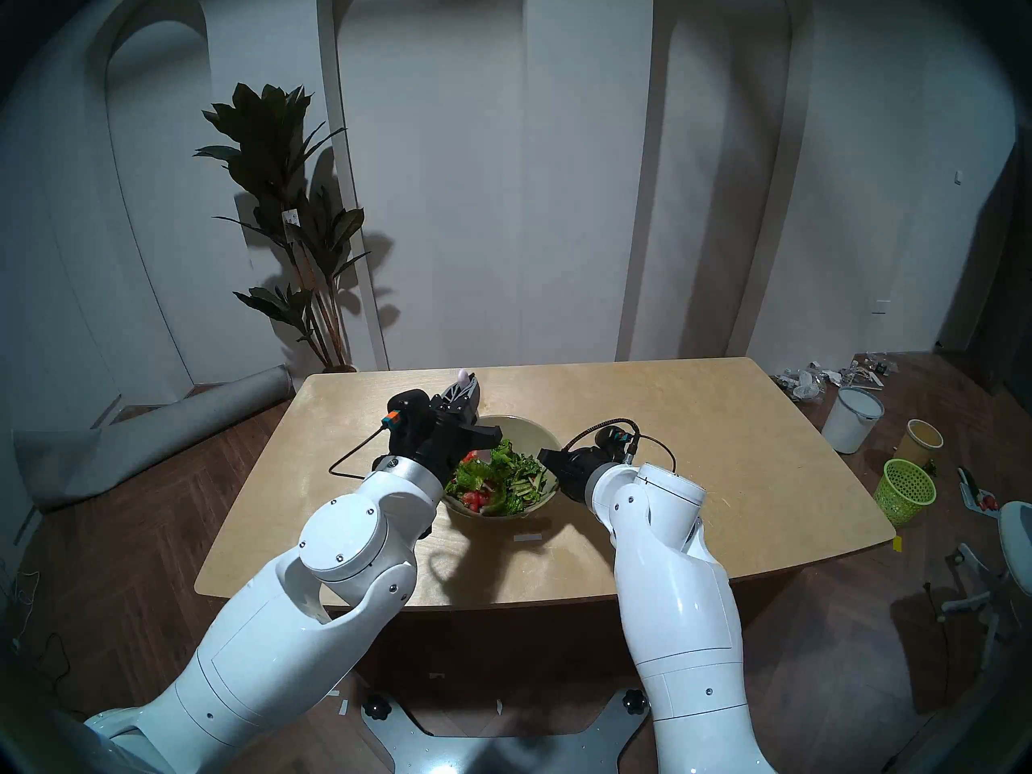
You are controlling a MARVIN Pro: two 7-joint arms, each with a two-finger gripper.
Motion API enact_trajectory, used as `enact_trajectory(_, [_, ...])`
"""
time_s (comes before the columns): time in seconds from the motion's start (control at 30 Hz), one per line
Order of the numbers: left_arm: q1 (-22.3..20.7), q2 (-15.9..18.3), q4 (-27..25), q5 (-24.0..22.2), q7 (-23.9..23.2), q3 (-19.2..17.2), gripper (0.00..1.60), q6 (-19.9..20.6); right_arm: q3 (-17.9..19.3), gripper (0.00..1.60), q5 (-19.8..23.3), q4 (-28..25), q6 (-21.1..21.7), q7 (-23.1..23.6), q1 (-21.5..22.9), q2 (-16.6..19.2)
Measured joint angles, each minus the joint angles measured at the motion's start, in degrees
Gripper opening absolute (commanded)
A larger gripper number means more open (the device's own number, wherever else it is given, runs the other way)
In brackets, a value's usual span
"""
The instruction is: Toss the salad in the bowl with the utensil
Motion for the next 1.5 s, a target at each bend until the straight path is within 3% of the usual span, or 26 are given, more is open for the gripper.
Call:
enact_trajectory(0.47, [-2.48,-2.16,7.15,1.89,-3.21,3.91,0.00,-2.95,0.00,0.00,0.00,0.00,0.00,-0.01,0.00,0.00])
enact_trajectory(0.83, [-3.79,-2.79,12.95,9.68,-2.50,7.12,0.00,-7.17,0.00,0.00,0.00,0.00,0.00,-0.01,0.00,0.00])
enact_trajectory(1.33, [-4.98,-3.24,14.06,17.89,5.88,8.76,0.00,-0.26,0.00,0.00,0.00,0.00,0.00,-0.01,0.00,0.00])
enact_trajectory(1.5, [-5.58,-3.36,14.74,20.11,7.82,8.62,0.00,0.22,0.00,0.00,0.00,0.00,0.00,-0.01,0.00,0.00])
